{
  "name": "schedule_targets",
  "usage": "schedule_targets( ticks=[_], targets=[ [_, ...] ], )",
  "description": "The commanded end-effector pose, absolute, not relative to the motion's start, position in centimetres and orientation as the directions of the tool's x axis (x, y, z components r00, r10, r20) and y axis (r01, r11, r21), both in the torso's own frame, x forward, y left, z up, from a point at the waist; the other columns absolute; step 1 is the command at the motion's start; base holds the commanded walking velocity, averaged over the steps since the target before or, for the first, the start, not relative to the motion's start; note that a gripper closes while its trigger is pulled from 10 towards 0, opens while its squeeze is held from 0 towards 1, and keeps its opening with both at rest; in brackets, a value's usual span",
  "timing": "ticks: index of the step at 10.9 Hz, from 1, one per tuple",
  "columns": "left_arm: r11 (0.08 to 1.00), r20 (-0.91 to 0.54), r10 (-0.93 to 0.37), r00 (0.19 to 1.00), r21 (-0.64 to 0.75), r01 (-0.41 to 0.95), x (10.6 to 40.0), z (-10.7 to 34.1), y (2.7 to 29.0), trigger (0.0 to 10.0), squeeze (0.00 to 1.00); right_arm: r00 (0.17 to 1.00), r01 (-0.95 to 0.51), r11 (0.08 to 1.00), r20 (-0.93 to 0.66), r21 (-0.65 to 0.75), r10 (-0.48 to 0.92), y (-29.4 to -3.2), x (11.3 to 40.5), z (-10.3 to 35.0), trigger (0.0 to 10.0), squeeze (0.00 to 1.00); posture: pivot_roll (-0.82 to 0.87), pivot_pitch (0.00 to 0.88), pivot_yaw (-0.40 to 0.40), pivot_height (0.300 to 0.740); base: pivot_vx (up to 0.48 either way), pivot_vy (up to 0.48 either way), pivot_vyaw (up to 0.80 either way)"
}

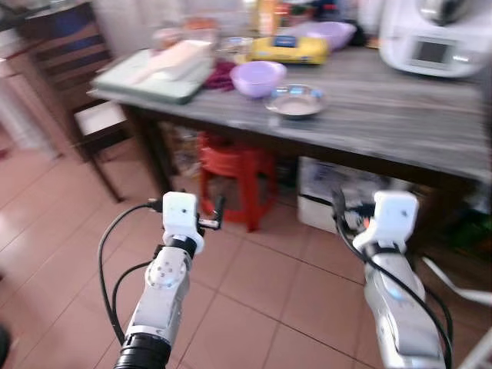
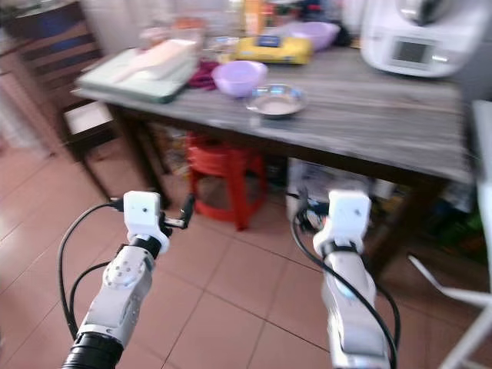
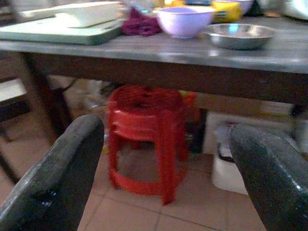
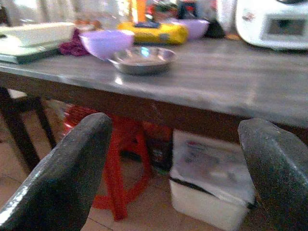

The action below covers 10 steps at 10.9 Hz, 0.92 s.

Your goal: Setting the table

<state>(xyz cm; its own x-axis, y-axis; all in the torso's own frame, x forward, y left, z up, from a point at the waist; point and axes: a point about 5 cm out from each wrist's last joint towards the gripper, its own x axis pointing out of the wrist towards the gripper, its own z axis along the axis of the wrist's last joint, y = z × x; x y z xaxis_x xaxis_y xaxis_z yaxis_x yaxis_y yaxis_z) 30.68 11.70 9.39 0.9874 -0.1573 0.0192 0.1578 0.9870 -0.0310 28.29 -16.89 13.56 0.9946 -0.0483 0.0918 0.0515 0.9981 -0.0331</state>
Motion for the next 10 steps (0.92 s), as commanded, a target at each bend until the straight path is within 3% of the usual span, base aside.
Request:
schedule_targets(
  ticks=[1, 7, 10],
  targets=[
    [0.988, 0.002, -0.154, 0.988, -0.017, 0.154, 30.6, 9.09, 11.7, 10.0, 0.0, 0.995, 0.045, 0.999, 0.093, -0.024, -0.043, -16.77, 28.38, 13.41, 10.0, 0.0, -0.12, 0.023, 0.083, 0.74, -0.24, 0.0, 0.0],
    [0.991, 0.003, -0.13, 0.991, -0.025, 0.13, 30.77, 9.11, 11.72, 10.0, 0.0, 0.996, 0.019, 1.0, 0.091, -0.022, -0.017, -16.14, 28.77, 13.31, 10.0, 0.0, -0.12, 0.026, 0.068, 0.74, -0.315, 0.0, 0.0],
    [0.972, 0.03, -0.222, 0.975, -0.066, 0.224, 30.72, 9.4, 11.34, 10.0, 0.0, 0.994, 0.055, 0.998, 0.094, -0.028, -0.053, -16.67, 28.54, 13.26, 10.0, 0.0, -0.13, 0.034, 0.083, 0.74, -0.084, 0.0, 0.0]
  ],
)
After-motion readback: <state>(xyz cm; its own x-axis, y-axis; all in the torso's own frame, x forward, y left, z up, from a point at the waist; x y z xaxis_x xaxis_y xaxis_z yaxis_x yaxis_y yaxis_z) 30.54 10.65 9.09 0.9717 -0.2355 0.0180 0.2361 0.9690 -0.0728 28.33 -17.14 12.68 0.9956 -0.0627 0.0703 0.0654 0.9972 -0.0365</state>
